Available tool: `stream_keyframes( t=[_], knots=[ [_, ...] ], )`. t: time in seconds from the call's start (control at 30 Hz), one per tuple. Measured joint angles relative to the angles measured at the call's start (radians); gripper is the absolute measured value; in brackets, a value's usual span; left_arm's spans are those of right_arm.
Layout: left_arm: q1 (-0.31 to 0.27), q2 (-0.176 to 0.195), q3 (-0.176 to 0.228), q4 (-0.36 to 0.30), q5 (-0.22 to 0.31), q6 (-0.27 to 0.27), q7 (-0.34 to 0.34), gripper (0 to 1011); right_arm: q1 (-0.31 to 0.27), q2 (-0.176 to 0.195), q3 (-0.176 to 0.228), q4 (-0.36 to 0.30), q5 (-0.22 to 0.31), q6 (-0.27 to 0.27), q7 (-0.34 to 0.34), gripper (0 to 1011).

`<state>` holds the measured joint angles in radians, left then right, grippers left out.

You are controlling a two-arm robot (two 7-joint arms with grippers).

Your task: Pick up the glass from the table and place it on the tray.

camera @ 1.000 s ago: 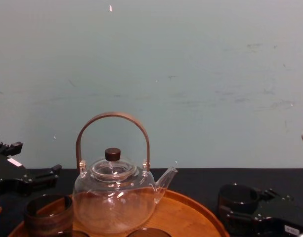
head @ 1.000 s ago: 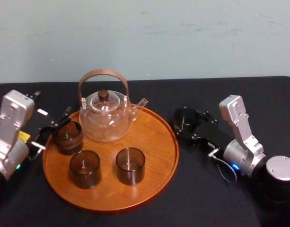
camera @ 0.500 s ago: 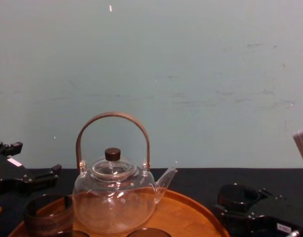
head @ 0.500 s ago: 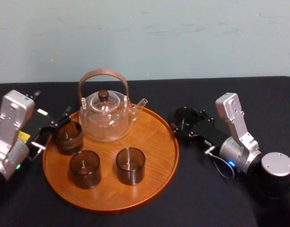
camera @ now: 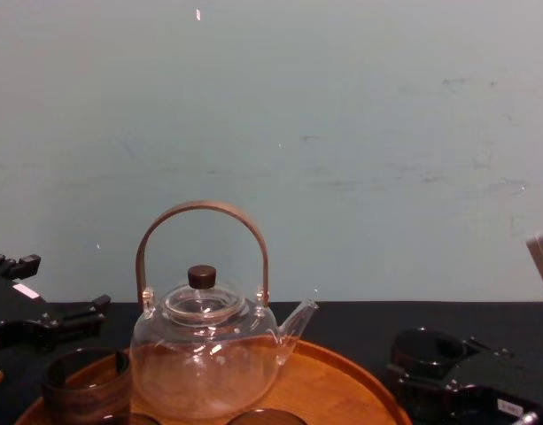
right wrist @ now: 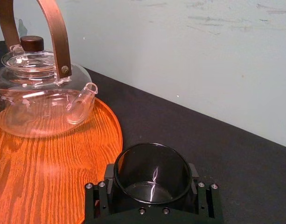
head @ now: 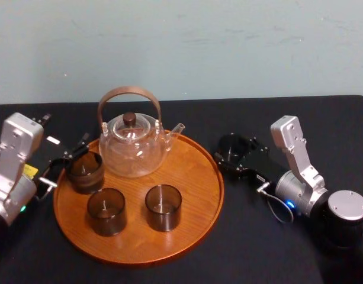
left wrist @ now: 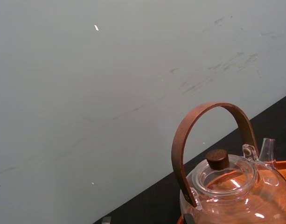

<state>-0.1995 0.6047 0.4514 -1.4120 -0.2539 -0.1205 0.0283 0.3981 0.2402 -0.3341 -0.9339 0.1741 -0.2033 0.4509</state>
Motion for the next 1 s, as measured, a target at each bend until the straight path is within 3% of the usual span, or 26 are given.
stream_keyframes(
  t=[1.0],
  knots=[
    [0.000, 0.000, 0.000, 0.000, 0.000, 0.000, 0.000, 1001, -0.002, 0.001, 0.000, -0.003, -0.001, 0.001, 0.000, 911]
  ],
)
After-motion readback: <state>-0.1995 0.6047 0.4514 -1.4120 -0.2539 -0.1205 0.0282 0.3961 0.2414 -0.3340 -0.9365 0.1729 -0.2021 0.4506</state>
